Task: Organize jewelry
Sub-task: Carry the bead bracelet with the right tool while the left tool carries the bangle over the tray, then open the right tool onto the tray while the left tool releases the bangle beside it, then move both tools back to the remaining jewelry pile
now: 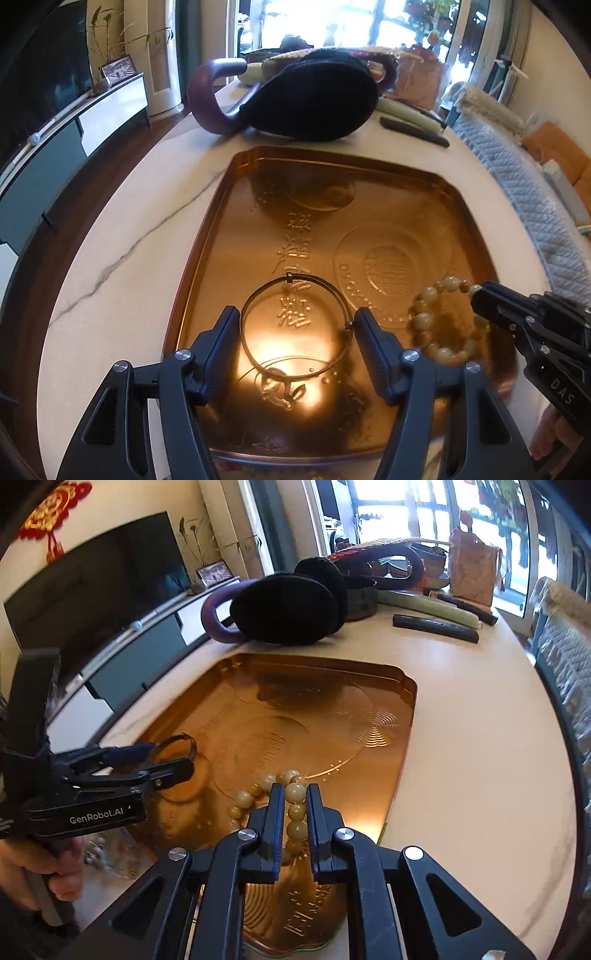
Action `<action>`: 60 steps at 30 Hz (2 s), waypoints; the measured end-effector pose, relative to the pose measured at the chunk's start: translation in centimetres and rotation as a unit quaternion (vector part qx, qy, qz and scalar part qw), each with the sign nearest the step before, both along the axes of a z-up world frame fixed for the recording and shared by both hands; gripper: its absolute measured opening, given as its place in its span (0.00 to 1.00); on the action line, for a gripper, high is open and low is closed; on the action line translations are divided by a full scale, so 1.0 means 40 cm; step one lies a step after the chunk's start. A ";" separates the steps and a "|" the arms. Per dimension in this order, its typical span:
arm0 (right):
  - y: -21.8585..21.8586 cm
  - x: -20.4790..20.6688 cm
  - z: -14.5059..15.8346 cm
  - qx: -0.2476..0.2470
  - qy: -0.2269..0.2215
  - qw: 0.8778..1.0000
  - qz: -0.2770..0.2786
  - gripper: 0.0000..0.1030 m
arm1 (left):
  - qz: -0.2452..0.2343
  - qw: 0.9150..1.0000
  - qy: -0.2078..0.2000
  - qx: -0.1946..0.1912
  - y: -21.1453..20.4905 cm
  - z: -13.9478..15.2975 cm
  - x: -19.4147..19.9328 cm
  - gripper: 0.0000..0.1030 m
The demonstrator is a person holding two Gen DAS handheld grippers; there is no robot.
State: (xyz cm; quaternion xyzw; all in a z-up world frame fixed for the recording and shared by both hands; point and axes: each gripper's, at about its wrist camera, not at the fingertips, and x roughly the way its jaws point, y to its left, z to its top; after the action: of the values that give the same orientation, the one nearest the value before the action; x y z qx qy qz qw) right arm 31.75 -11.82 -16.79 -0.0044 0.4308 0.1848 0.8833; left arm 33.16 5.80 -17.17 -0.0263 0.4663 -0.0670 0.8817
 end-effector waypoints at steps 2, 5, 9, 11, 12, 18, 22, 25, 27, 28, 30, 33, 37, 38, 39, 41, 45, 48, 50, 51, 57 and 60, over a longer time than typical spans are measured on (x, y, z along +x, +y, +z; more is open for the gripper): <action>0.006 0.003 -0.013 -0.023 -0.009 1.000 -0.002 0.11 | 0.003 1.000 -0.004 0.013 -0.005 -0.006 0.002 0.62; 0.002 0.005 -0.028 -0.036 -0.007 0.999 -0.009 0.11 | 0.006 1.000 -0.006 0.024 -0.011 -0.009 0.005 0.62; 0.001 0.007 -0.027 -0.050 -0.014 0.998 -0.020 0.11 | 0.005 0.999 -0.007 0.032 -0.016 -0.015 0.006 0.62; -0.006 0.005 -0.021 -0.054 -0.020 0.998 -0.035 0.12 | 0.012 0.999 -0.016 0.038 -0.016 -0.018 0.005 0.62; -0.008 0.006 -0.020 -0.060 -0.016 0.997 -0.045 0.15 | 0.020 0.999 -0.018 0.031 -0.011 -0.015 0.002 0.64; -0.031 -0.032 0.019 0.023 0.000 0.999 -0.047 0.81 | 0.045 0.998 -0.038 0.001 -0.004 0.023 -0.054 0.92; -0.026 -0.078 0.061 0.005 -0.019 0.998 -0.051 0.91 | 0.047 0.998 -0.035 -0.021 -0.002 0.066 -0.127 0.92; -0.034 -0.120 0.094 0.036 -0.023 0.998 -0.045 0.94 | 0.036 0.998 -0.041 -0.030 -0.006 0.095 -0.189 0.93; -0.037 -0.153 0.122 0.046 -0.034 0.997 -0.048 0.96 | 0.030 0.998 -0.054 -0.022 -0.005 0.118 -0.229 0.93; -0.037 -0.166 0.133 0.048 -0.038 0.997 -0.049 0.96 | 0.028 0.998 -0.062 -0.018 -0.003 0.129 -0.247 0.93; -0.042 -0.200 0.165 0.053 -0.050 0.996 -0.050 0.96 | 0.031 0.997 -0.075 -0.012 0.008 0.154 -0.281 0.93; -0.061 -0.246 0.197 0.073 -0.063 0.994 -0.055 0.96 | 0.042 0.995 -0.088 -0.015 0.039 0.187 -0.339 0.93; -0.075 -0.302 0.214 0.077 -0.053 0.994 -0.052 0.96 | 0.037 0.994 -0.103 0.008 0.063 0.219 -0.403 0.93; -0.079 -0.316 0.217 0.077 -0.052 0.994 -0.051 0.96 | 0.037 0.993 -0.109 0.012 0.068 0.224 -0.416 0.93; -0.080 -0.325 0.220 0.077 -0.051 0.994 -0.049 0.96 | 0.038 0.992 -0.115 0.015 0.072 0.227 -0.429 0.93; -0.080 -0.349 0.224 0.079 -0.051 0.995 -0.039 0.96 | 0.045 0.990 -0.130 0.018 0.087 0.218 -0.457 0.93; -0.061 -0.391 0.220 0.080 -0.045 0.996 0.004 0.96 | 0.053 0.992 -0.117 0.014 0.121 0.159 -0.479 0.93; -0.040 -0.406 0.195 0.058 -0.055 0.997 0.026 0.93 | 0.048 0.995 -0.089 0.010 0.132 0.104 -0.466 0.92; -0.033 -0.402 0.169 0.044 -0.057 0.997 0.024 0.87 | 0.041 0.996 -0.073 0.004 0.130 0.069 -0.453 0.89; -0.033 -0.394 0.153 0.045 -0.049 0.998 0.023 0.82 | 0.039 0.997 -0.068 -0.001 0.126 0.056 -0.452 0.85; -0.061 -0.320 0.069 0.108 0.038 0.993 0.014 0.59 | 0.014 0.999 -0.041 -0.010 0.119 0.015 -0.415 0.67; -0.068 -0.295 0.048 0.123 0.057 0.991 0.010 0.55 | 0.018 0.999 -0.031 -0.025 0.140 0.008 -0.399 0.64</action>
State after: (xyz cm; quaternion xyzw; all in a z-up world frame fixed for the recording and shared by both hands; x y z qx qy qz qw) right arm 19.94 -14.54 -14.87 0.1111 0.4546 0.2449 0.8491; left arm 17.21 11.39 -16.84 -0.0543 0.4364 -0.0638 0.8958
